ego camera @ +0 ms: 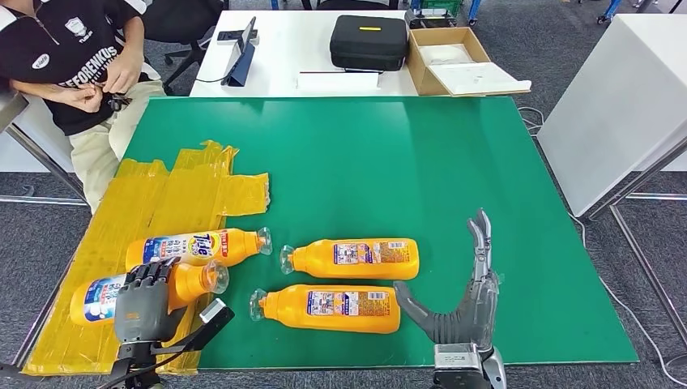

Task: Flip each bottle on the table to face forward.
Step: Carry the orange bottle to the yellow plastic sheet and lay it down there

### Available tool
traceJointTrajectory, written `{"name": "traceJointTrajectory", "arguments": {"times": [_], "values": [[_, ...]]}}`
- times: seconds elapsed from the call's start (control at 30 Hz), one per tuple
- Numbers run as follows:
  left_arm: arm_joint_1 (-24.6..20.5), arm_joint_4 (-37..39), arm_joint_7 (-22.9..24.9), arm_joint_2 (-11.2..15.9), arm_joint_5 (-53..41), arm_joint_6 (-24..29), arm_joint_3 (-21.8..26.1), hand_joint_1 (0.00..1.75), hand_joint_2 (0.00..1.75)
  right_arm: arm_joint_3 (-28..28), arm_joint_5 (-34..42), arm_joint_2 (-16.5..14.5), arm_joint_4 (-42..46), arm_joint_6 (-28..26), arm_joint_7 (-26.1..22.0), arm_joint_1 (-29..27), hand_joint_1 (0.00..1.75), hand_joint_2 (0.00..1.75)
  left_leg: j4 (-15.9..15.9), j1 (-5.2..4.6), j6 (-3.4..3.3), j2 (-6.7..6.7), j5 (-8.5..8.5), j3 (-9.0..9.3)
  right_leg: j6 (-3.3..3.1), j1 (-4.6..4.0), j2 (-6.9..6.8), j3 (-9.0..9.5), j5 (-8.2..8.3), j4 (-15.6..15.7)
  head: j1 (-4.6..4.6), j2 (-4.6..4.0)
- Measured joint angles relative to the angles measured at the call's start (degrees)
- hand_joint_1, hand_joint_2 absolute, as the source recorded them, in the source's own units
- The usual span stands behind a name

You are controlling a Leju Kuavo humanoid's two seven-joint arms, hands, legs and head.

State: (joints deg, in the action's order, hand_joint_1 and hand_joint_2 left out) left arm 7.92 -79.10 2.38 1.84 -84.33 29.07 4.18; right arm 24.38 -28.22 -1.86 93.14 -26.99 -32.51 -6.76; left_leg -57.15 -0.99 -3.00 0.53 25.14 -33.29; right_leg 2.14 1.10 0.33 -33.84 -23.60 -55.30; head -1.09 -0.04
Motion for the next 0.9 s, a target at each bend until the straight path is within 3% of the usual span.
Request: {"name": "traceJointTrajectory", "arguments": {"times": [0.3, 0.43, 0.57, 0.9], "values": [[-2.18, 4.89, -0.51, -0.37, 1.97, 1.27, -2.76, 1.72, 1.75, 0.58, 1.06, 0.02, -0.85, -0.38, 0.26, 0.51, 0.0, 1.75, 0.0, 0.0, 0.0, 0.0, -0.01, 0.01, 0.0, 0.0, 0.0, 0.02, 0.01, 0.0, 0.0, -0.01], [-3.57, 7.19, -0.79, -0.36, 3.82, 2.38, -4.14, 0.23, 1.75, 0.75, 1.39, 0.02, -1.02, -0.85, 0.44, 0.63, 0.0, 1.75, 0.0, 0.0, 0.0, 0.01, 0.0, 0.01, 0.0, 0.0, 0.0, 0.01, 0.0, 0.0, 0.0, -0.01], [-4.57, 8.43, -0.85, -0.38, 4.49, 2.67, -5.09, 0.0, 1.75, 0.84, 1.45, 0.02, -1.04, -1.11, 0.48, 0.5, 0.0, 1.75, 0.0, 0.0, 0.0, 0.0, 0.0, 0.01, 0.0, 0.0, 0.0, 0.01, 0.0, 0.0, 0.01, -0.01], [-5.93, 9.92, -0.85, -0.5, 5.13, 3.27, -5.83, 0.0, 1.75, 0.84, 0.41, -0.42, -1.03, -0.76, 1.55, 0.37, 0.0, 1.75, 0.0, 0.0, 0.0, 0.0, -0.01, 0.01, 0.0, 0.0, 0.0, 0.01, 0.01, 0.0, -0.01, -0.01]]}}
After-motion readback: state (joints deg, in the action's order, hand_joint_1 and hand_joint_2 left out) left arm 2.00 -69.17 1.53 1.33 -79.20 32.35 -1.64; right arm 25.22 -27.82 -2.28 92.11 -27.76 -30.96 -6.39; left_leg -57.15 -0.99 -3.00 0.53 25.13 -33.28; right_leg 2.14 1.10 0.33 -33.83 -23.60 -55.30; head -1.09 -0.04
